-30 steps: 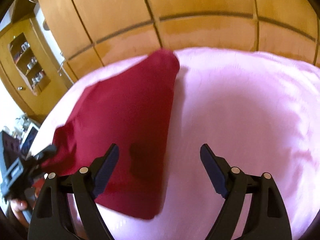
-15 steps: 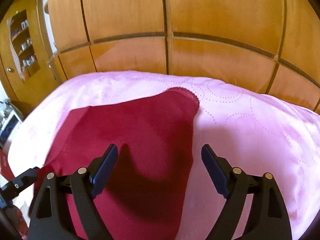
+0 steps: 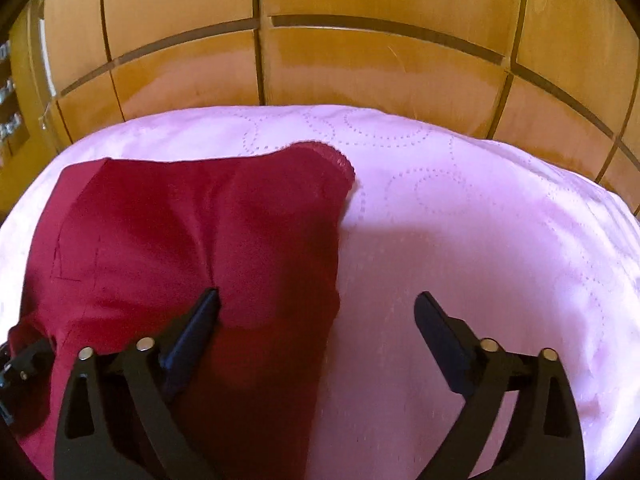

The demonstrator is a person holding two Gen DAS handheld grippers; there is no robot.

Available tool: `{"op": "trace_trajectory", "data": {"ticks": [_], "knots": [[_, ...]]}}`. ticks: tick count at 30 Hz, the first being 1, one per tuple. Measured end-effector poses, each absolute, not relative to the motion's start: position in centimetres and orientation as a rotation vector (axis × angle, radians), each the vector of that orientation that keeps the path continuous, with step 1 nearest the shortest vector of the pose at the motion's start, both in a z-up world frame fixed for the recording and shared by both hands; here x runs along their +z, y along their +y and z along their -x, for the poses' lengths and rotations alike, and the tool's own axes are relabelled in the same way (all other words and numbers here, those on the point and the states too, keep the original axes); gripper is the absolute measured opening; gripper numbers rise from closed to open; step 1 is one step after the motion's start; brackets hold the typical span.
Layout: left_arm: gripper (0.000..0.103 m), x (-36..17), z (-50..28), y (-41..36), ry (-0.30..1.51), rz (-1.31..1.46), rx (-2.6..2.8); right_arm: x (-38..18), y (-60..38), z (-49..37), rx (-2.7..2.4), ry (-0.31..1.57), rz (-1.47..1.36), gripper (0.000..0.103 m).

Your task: Fold small clothes

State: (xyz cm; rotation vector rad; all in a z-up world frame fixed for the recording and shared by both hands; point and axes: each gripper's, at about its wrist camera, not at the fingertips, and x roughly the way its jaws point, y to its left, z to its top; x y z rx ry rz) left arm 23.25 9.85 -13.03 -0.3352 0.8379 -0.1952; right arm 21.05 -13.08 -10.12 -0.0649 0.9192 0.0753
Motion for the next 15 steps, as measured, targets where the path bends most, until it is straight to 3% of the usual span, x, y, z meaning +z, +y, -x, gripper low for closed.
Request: {"op": "trace_trajectory", "data": {"ticks": [5, 7, 15], "knots": [[0.066, -12.1, -22.2, 10.6, 0.826, 0.399, -0.195, -9.7, -14.2, -20.9, 0.126, 0.921, -0.025, 0.096], [0.073, -11.6, -21.4, 11.2, 0.814, 0.446, -0.189, -9.3, -14.7, -21.1, 0.131, 0.932, -0.045, 0.096], [0.079, -6.6, -20.5, 11.0, 0.688, 0.387, -0.160, -7.6, -14.6, -19.5, 0.121, 0.939, -0.039, 0.096]]}}
